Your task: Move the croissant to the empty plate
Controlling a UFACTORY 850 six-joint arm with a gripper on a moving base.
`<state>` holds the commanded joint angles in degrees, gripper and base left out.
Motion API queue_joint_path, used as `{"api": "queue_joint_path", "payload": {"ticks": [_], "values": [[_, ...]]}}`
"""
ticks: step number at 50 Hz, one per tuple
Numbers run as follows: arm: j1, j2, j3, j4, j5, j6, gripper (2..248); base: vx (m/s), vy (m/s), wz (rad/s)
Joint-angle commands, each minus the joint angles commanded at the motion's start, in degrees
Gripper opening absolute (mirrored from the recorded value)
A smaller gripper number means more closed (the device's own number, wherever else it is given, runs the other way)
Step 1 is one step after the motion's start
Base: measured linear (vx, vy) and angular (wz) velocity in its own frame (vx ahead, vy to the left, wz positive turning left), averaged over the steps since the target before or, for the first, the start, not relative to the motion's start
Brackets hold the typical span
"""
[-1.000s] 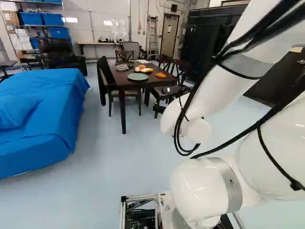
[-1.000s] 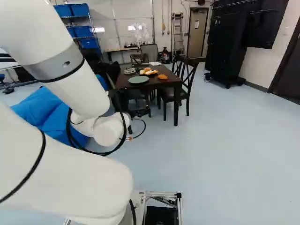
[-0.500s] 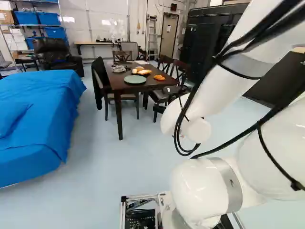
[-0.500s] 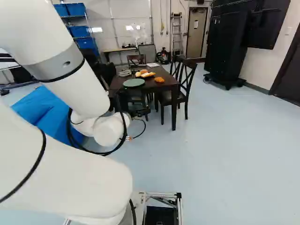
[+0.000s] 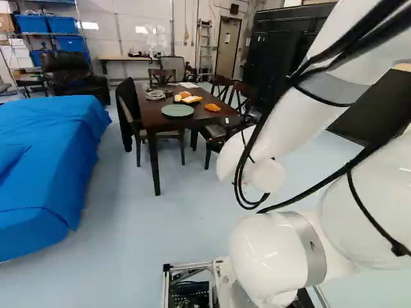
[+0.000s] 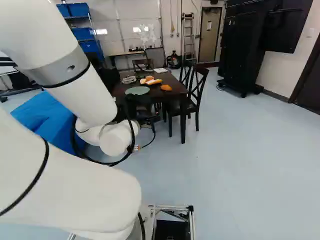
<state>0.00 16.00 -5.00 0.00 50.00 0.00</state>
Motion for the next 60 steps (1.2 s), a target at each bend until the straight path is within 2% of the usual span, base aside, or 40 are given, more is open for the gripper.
{"api": "queue_joint_path", "payload": {"ticks": [12,60], "values": [[0.0,0.0,0.0,0.0,0.0,0.0,247,0.0,0.002,0.035],[0.0,0.0,0.0,0.0,0.0,0.0,247,0.0,0.014,0.18]]}}
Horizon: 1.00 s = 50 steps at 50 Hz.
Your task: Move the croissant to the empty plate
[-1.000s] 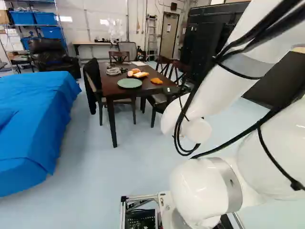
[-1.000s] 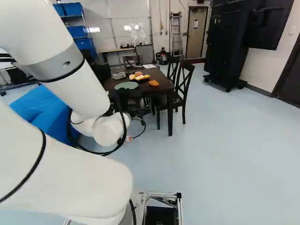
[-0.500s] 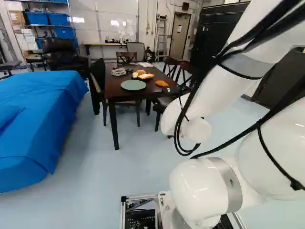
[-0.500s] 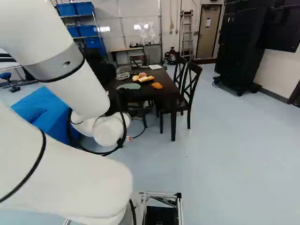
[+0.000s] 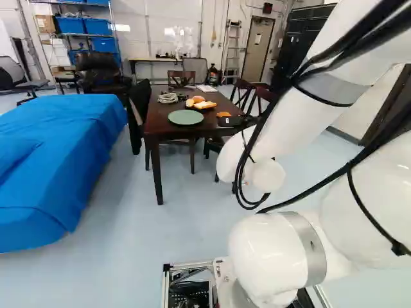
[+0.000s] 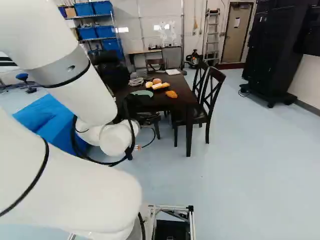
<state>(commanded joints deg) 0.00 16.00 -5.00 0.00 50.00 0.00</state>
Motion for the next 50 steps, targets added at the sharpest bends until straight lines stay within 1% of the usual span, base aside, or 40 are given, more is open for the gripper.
{"api": "queue_joint_path", "payload": {"ticks": [10,50], "values": [[0.0,0.0,0.0,0.0,0.0,0.0,247,0.0,0.012,0.138],[0.0,0.0,0.0,0.0,0.0,0.0,247,0.0,0.0,0.0]]}}
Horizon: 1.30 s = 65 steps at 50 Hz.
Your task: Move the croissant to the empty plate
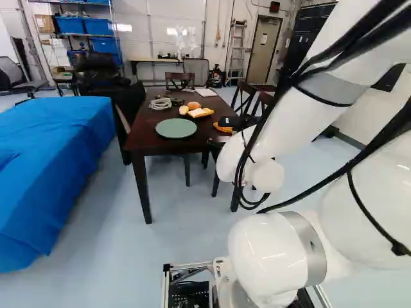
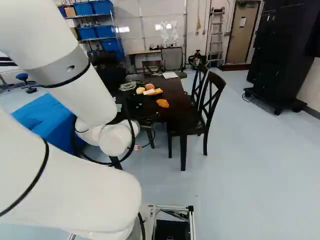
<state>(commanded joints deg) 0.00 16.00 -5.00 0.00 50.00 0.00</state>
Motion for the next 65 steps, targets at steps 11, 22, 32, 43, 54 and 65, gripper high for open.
{"api": "queue_joint_path", "payload": {"ticks": [11,22,32,43,54,65], "values": [[0.0,0.0,0.0,0.0,0.0,0.0,247,0.0,-0.002,-0.033],[0.0,0.0,0.0,0.0,0.0,0.0,247,0.0,0.0,0.0],[0.0,0.0,0.0,0.0,0.0,0.0,247,0.0,0.0,0.0],[0.0,0.0,0.0,0.0,0.0,0.0,247,0.0,0.0,0.0],[0.0,-0.5,-0.4,0.0,0.0,0.0,247,0.0,0.0,0.0],[-0.1,-2.4,-2.1,0.0,0.0,0.0,247,0.0,0.0,0.0]]}}
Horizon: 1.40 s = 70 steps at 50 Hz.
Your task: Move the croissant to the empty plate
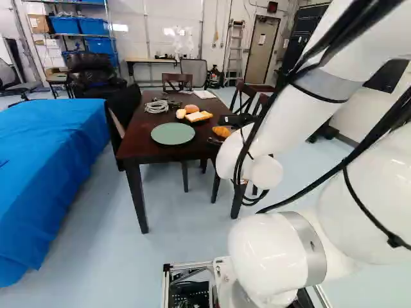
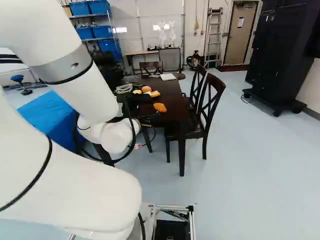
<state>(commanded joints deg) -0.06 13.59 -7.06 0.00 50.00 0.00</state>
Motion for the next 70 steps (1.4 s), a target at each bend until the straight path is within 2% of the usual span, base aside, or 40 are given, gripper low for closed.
{"api": "queue_joint_path", "payload": {"ticks": [14,32,42,70], "values": [[-0.7,-1.0,-2.2,0.0,0.0,0.0,247,0.0,0.0,0.0],[-2.8,-1.5,-5.4,0.0,-0.8,0.0,247,0.0,0.0,0.0],[-3.6,-2.1,-7.3,0.0,-2.5,0.0,247,0.0,0.0,0.0],[-3.5,-4.0,-13.0,0.0,-10.7,0.0,247,0.0,0.0,0.0]]}}
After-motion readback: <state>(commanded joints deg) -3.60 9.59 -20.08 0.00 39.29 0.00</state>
